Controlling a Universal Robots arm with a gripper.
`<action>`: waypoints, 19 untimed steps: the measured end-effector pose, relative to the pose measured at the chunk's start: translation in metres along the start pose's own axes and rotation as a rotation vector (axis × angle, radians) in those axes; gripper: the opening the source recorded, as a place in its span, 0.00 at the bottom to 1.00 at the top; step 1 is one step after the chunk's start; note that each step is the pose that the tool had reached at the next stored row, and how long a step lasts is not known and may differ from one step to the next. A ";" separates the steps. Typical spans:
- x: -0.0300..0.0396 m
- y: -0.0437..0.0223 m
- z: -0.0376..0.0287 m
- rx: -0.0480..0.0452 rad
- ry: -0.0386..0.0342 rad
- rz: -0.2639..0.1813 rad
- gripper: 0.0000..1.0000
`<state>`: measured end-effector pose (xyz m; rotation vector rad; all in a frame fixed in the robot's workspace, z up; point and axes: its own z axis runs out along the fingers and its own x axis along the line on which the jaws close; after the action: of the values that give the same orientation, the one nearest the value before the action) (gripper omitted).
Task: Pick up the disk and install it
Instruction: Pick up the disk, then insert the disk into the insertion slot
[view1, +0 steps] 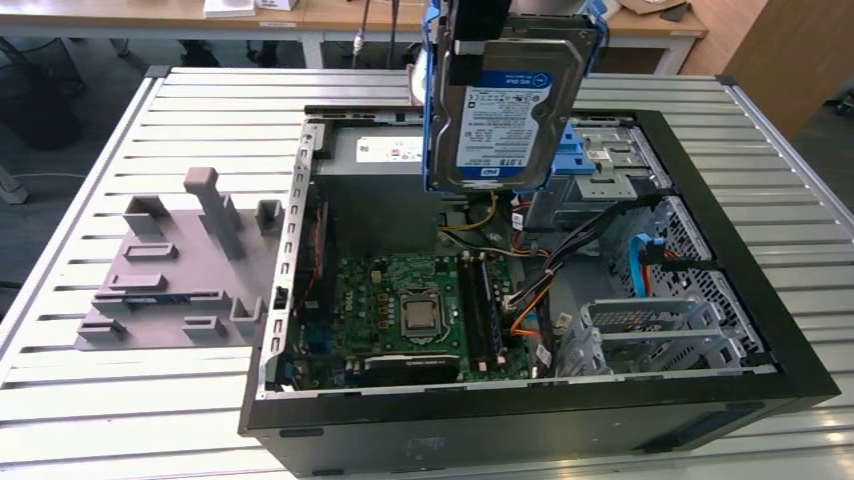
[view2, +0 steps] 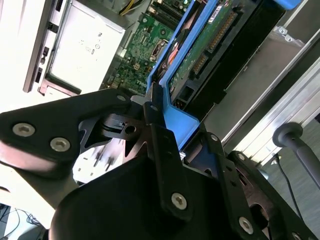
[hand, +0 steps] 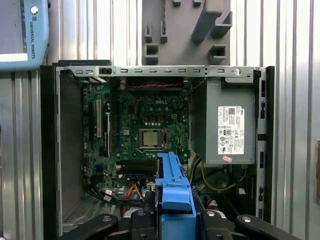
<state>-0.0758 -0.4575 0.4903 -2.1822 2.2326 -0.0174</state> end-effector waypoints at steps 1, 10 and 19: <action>0.0001 -0.0004 0.0000 0.0000 -0.0001 0.000 0.36; 0.0001 -0.0007 0.0001 0.0001 -0.0002 0.000 0.36; 0.0075 -0.0009 0.0000 0.0000 -0.0001 0.000 0.36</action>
<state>-0.0751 -0.4650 0.4903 -2.1821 2.2327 -0.0173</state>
